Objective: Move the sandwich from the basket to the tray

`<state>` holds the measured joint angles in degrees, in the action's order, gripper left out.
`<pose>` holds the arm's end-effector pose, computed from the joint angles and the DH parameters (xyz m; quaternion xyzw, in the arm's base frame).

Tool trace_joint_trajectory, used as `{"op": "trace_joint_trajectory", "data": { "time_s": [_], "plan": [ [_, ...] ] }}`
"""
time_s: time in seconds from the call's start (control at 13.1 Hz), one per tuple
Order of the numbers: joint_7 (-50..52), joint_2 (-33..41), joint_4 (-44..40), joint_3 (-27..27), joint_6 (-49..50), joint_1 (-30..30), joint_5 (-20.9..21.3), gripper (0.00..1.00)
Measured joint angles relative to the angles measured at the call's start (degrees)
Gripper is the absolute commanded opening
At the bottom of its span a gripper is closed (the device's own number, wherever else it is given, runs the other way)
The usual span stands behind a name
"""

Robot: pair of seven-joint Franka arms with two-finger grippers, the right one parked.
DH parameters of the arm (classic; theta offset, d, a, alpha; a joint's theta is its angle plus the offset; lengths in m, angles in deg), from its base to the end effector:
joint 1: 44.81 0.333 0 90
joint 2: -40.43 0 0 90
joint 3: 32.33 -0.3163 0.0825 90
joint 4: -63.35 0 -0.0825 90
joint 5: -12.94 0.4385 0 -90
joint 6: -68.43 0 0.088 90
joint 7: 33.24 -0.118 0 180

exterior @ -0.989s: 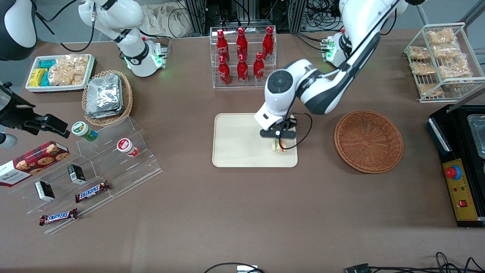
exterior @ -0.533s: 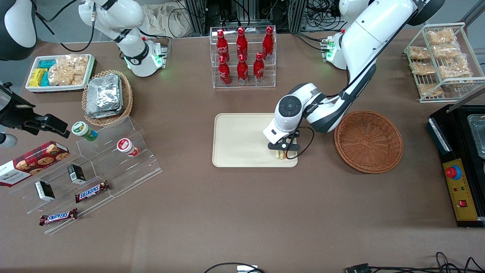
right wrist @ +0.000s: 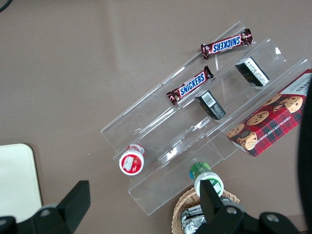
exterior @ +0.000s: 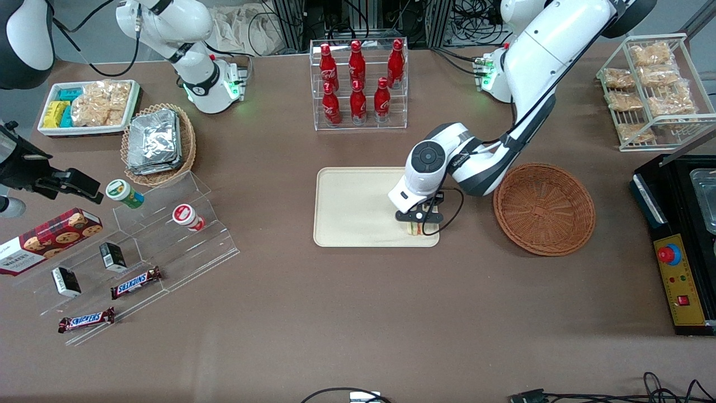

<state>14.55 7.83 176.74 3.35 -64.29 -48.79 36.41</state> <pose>0.4914 -0.4000 0.1653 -0.9977 0.0478 0.0455 0.0163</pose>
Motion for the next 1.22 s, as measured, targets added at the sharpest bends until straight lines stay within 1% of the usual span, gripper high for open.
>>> {"op": "trace_joint_trajectory", "data": {
  "time_s": [0.23, 0.3, 0.53, 0.76, 0.84, 0.99, 1.22],
  "plan": [
    [0.04, 1.02, -0.97, 0.14, 2.37, 0.04, -0.22, 1.00],
    [0.08, 1.84, -1.56, 0.24, 3.27, 0.07, -1.04, 1.00],
    [-0.21, 7.17, -4.81, 0.46, 10.47, 0.15, -6.47, 1.00],
    [-3.03, 15.78, -9.71, 0.31, 21.19, 0.63, -12.87, 1.00],
    [-5.11, 19.02, -10.84, -0.61, 24.44, 1.12, -14.81, 1.00],
    [-10.34, 25.77, -11.49, -5.98, 29.36, 1.48, -18.36, 1.00],
    [-20.76, 33.52, -11.24, -17.25, 35.15, 1.44, -19.66, 1.00]
  ]
}}
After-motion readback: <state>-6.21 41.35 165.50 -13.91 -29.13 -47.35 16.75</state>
